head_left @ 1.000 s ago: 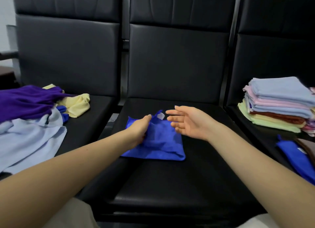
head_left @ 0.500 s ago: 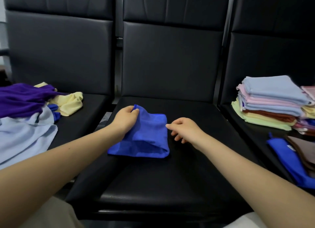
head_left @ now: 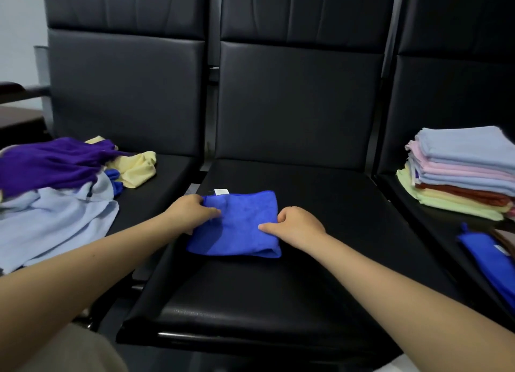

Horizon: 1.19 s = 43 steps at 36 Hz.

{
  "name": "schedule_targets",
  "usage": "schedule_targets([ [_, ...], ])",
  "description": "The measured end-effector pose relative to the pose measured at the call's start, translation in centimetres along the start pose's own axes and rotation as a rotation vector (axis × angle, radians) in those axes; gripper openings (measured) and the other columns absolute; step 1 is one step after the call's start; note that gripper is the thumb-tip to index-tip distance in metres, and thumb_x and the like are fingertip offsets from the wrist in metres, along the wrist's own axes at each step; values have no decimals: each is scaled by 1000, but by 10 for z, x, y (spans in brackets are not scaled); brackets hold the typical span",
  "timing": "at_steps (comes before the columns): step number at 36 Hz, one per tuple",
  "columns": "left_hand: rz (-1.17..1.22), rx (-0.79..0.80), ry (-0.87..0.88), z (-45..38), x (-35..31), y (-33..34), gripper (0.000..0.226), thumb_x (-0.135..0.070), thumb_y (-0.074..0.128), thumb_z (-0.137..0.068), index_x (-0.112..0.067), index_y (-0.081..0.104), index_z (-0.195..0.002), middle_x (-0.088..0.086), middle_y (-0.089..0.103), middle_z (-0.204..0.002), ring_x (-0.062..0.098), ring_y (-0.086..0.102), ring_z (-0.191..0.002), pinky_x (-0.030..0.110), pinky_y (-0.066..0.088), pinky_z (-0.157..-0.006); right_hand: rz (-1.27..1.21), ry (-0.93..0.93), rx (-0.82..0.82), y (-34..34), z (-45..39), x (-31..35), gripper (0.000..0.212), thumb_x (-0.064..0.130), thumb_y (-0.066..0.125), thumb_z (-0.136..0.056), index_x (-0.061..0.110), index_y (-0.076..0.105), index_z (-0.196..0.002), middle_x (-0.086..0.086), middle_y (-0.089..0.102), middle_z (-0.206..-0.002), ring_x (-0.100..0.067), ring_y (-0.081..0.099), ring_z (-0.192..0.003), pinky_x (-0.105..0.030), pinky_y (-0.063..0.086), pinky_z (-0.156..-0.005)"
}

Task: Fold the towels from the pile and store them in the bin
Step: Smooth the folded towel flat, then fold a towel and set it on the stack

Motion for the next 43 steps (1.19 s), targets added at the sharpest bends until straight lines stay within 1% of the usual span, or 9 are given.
schedule_targets([
  [6, 260, 140, -69, 12, -24, 26, 15, -29, 71, -86, -19, 59, -85, -1, 62, -93, 17, 60, -86, 27, 48, -70, -539, 49, 176, -3, 6, 9, 24, 19, 66, -87, 15, 55, -65, 4, 53, -48, -13, 49, -54, -23, 39, -51],
  [10, 551, 130, -61, 21, -60, 42, 12, -22, 63, -92, -11, 66, -89, 4, 65, -87, 13, 59, -72, 23, 44, -57, -879, 139, 82, -24, 4, -5, 6, 10, 61, -80, 7, 65, -77, -16, 62, -74, -28, 60, -74, -36, 48, -70],
  [15, 790, 212, -91, 29, -93, 77, 17, -16, 52, -96, -9, 65, -88, 8, 67, -89, 16, 60, -73, 23, 48, -61, -1112, 196, -18, -56, 8, -39, 33, 16, 61, -57, 8, 67, -88, -18, 70, -96, -31, 67, -90, -42, 53, -88],
  [20, 899, 394, -124, 44, -157, 123, 21, -3, 44, -92, 2, 62, -84, 12, 67, -69, 20, 64, -49, 22, 51, -42, -965, 239, -359, -119, 19, -114, 6, 11, 54, -81, 13, 60, -80, -17, 65, -87, -33, 64, -76, -41, 56, -72],
  [24, 855, 331, 55, 60, -231, 157, 30, -13, 45, -78, 0, 64, -97, 17, 65, -92, 27, 62, -79, 27, 52, -69, -935, 76, -568, -188, 57, -166, 14, 7, 57, -89, 19, 60, -84, -7, 64, -83, -20, 62, -74, -24, 45, -58],
  [28, 919, 469, 234, 99, -306, 195, 14, 0, 45, -82, -7, 56, -86, 5, 56, -73, 16, 53, -61, 18, 40, -50, -980, 4, -797, -247, 112, -223, 18, 4, 58, -91, 19, 63, -83, -1, 66, -79, -16, 61, -72, -26, 47, -63],
  [33, 852, 558, 449, 135, -371, 263, 20, -4, 53, -71, -13, 57, -88, 3, 60, -84, 20, 55, -81, 27, 42, -63, -664, 194, -1063, -280, 178, -309, 11, 7, 63, -91, 15, 68, -97, -7, 67, -94, -16, 59, -86, -19, 46, -69],
  [38, 568, 640, 319, 139, -356, 352, 66, -24, 61, -53, -6, 57, -116, 12, 64, -114, 31, 64, -103, 40, 55, -86, -377, 572, -814, -242, 198, -394, 19, 18, 68, -90, 6, 72, -103, -13, 71, -109, -20, 62, -95, -29, 44, -80],
  [43, 548, 525, 367, 140, -338, 360, 42, -23, 70, -83, -9, 54, -119, 9, 61, -116, 28, 62, -104, 36, 51, -91, -105, 751, -744, -236, 216, -414, 64, 48, 67, -86, 11, 53, -136, -14, 56, -134, -33, 54, -122, -38, 43, -97],
])
Point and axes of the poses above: each hand's wrist, its own z-axis away from the middle knuckle, its own y-axis out of the palm, x = y × z, the point moved 8 cm from there along -z, towards the middle knuckle
